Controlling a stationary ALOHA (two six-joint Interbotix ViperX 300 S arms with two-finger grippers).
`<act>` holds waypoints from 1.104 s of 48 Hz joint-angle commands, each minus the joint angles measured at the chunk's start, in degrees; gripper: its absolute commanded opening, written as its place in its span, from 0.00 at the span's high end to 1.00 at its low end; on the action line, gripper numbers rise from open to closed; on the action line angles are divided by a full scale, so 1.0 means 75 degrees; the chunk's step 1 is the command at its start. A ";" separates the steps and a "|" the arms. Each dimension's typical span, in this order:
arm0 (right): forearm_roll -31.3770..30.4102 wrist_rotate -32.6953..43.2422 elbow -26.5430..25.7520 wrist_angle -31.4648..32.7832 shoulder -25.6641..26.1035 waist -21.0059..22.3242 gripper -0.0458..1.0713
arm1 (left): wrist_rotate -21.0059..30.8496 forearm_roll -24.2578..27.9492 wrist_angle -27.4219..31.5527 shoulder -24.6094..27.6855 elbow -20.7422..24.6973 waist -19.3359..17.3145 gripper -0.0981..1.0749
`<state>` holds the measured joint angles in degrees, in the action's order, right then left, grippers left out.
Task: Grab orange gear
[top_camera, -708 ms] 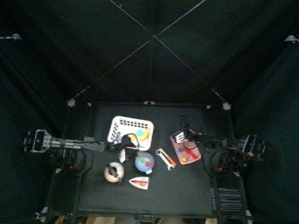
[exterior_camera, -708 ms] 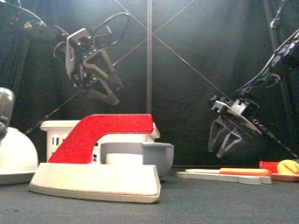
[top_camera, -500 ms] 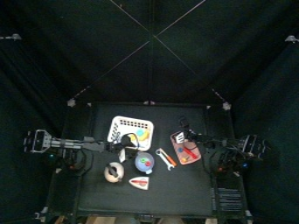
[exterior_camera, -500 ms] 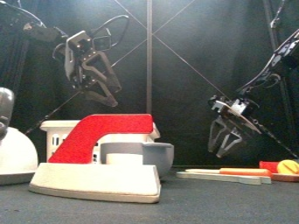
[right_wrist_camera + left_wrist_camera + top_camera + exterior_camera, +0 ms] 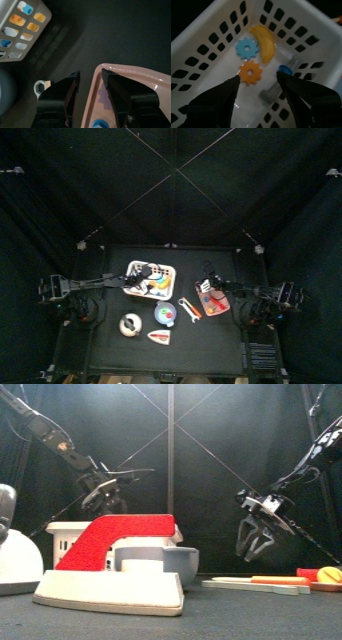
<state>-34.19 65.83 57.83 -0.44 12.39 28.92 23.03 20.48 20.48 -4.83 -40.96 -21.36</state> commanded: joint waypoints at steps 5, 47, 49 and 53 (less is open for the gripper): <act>-0.0012 -0.0012 0.0012 -0.0035 0.0117 -0.0070 0.26 | -0.0012 0.0047 0.0773 0.0480 0.0609 -0.0035 0.11; 0.0012 0.0012 -0.0012 -0.0035 0.0082 -0.0094 0.26 | -0.0996 -0.0809 0.0316 0.1066 0.0820 -0.0059 0.06; 0.0012 0.0012 0.0000 -0.0035 0.0094 -0.0094 0.26 | -0.1078 -0.0867 0.0305 0.1102 0.0832 -0.0059 0.06; 0.0000 0.0012 -0.0012 -0.0023 0.0094 -0.0094 0.26 | -0.1195 -0.0926 0.0316 0.1160 0.0855 -0.0082 0.06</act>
<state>-34.19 65.83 58.45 -0.44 12.39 28.30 14.68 13.97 23.03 4.04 -35.86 -21.71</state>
